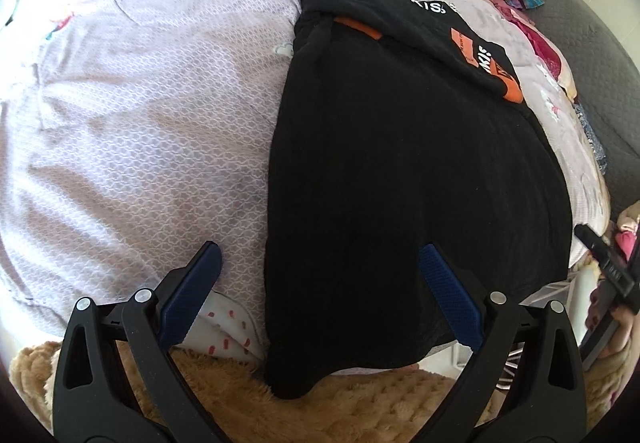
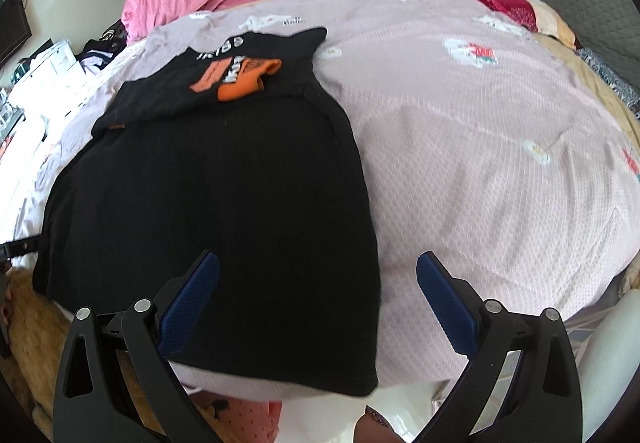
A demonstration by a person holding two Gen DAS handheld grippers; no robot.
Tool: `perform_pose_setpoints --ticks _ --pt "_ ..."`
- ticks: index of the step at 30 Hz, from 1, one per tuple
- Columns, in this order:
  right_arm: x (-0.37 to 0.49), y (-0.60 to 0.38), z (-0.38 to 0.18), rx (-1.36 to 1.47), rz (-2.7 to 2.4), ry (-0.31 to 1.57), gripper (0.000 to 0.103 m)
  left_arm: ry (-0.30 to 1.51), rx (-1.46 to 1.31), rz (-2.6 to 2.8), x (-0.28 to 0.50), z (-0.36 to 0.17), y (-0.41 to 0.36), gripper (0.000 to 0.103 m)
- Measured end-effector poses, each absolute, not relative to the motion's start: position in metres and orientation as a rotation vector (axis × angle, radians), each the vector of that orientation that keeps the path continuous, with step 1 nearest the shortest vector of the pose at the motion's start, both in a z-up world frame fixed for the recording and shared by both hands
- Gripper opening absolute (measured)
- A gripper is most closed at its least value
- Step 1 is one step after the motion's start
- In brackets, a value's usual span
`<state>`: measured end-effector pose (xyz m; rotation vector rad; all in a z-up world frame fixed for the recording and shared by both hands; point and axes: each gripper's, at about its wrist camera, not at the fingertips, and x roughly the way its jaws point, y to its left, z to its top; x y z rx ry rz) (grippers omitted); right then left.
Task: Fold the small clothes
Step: 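Lower both grippers to the hem edge of the black shirt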
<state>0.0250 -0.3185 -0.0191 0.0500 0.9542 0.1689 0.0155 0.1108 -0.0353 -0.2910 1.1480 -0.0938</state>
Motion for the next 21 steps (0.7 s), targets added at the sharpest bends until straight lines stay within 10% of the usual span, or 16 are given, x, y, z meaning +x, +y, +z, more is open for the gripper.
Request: perform_pose_setpoints --ticks 7,9,16,18,21 --pt "0.014 -0.334 -0.033 0.057 0.174 0.996 0.096 1.147 -0.303 -0.086 0.017 -0.037 0.111 0.093" --pt "0.011 -0.335 -0.037 0.057 0.189 1.016 0.073 1.152 -0.297 -0.085 0.018 -0.037 0.109 0.093" --pt "0.008 -0.329 -0.052 0.106 0.255 1.053 0.052 1.162 -0.287 -0.083 0.019 -0.038 0.108 0.093" --pt "0.007 -0.331 -0.046 0.126 0.286 1.034 0.015 1.159 -0.3 -0.087 0.019 -0.038 0.109 0.093" --pt "0.008 -0.335 -0.033 0.178 0.345 0.997 0.008 1.152 -0.318 -0.094 0.017 -0.038 0.111 0.093"
